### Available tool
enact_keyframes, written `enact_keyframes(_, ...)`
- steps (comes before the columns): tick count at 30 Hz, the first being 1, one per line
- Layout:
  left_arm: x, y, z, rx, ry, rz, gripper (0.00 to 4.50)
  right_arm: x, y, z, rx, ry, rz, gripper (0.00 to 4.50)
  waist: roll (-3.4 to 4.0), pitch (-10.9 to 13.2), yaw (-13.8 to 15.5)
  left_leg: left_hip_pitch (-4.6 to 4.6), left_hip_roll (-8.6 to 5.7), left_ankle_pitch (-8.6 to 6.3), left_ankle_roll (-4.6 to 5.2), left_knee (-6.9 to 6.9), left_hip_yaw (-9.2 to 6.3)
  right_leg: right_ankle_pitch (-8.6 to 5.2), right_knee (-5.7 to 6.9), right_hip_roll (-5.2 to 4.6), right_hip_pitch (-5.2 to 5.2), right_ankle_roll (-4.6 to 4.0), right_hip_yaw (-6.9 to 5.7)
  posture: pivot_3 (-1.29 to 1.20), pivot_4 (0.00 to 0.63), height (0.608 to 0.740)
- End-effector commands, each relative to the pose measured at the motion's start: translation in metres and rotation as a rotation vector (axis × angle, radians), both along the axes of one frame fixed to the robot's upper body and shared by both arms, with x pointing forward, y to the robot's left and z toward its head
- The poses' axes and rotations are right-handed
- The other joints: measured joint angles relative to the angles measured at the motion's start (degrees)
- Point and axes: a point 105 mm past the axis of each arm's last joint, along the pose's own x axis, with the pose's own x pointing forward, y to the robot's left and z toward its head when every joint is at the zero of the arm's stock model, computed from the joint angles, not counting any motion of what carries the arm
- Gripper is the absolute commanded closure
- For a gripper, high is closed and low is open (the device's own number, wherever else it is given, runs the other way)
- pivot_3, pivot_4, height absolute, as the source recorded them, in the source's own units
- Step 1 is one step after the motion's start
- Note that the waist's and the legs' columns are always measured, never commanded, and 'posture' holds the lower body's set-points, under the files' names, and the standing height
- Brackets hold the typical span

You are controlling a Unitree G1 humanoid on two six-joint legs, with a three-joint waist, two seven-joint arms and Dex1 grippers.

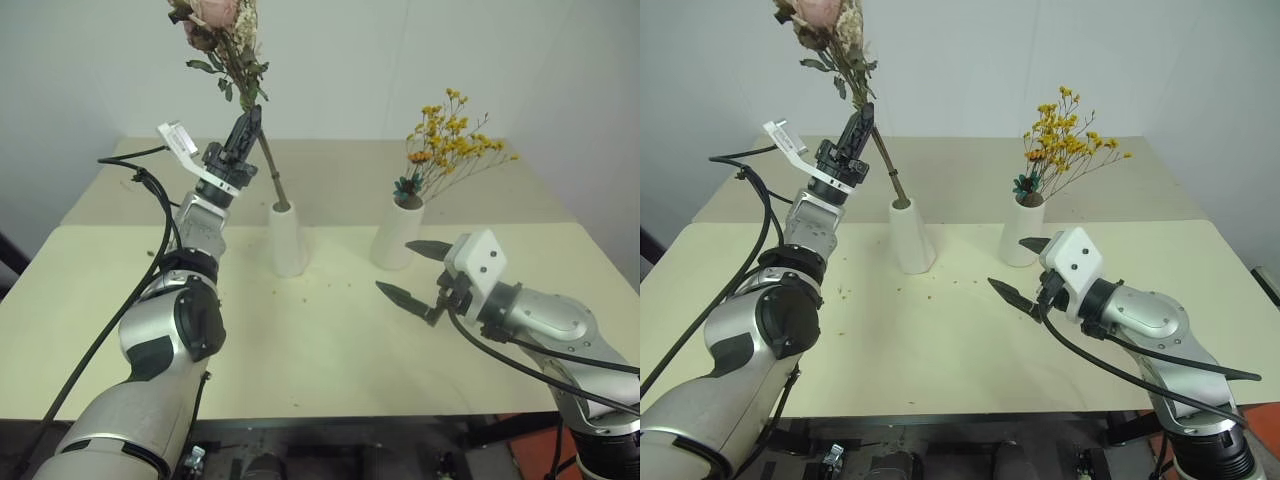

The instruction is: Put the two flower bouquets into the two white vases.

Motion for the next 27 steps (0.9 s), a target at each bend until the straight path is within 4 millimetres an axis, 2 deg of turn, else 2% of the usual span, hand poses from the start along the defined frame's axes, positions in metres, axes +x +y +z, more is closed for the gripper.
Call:
enact_keyframes(1,-0.002,-0.001,0.009,0.028,-0.037,0.019,4.4,-0.007,0.0,0.013,-0.003,-0.068,0.003,0.0,0.0,0.0,0.0,0.0,0.0,0.0,0.0,0.0,0.0,0.0,0.0,0.0,0.0,0.0,0.0,0.0,0.15,0.74)
enact_keyframes(8,0.0,-0.002,-0.002,0.09,-0.022,0.047,4.4,-0.006,-0.001,0.013,-0.005,-0.068,-0.001,0.0,0.0,0.0,0.0,0.01,0.0,0.0,0.0,0.0,0.0,0.0,0.01,0.0,0.01,0.0,0.0,0.0,0.15,0.74)
enact_keyframes(16,-0.004,-0.012,-0.022,0.169,-0.035,0.021,4.4,-0.004,0.001,0.01,-0.016,-0.064,0.003,0.0,0.0,0.0,0.1,0.0,0.0,0.0,0.0,0.0,0.0,0.04,0.01,0.0,0.01,-0.07,0.0,0.0,0.15,0.74)
enact_keyframes(27,-0.009,-0.023,-0.032,0.256,-0.091,0.039,4.4,-0.003,-0.001,0.007,-0.032,-0.071,-0.004,0.0,0.0,0.0,0.1,0.02,0.0,0.0,0.0,0.0,0.0,0.05,0.01,-0.01,0.03,-0.08,0.0,0.0,0.15,0.74)
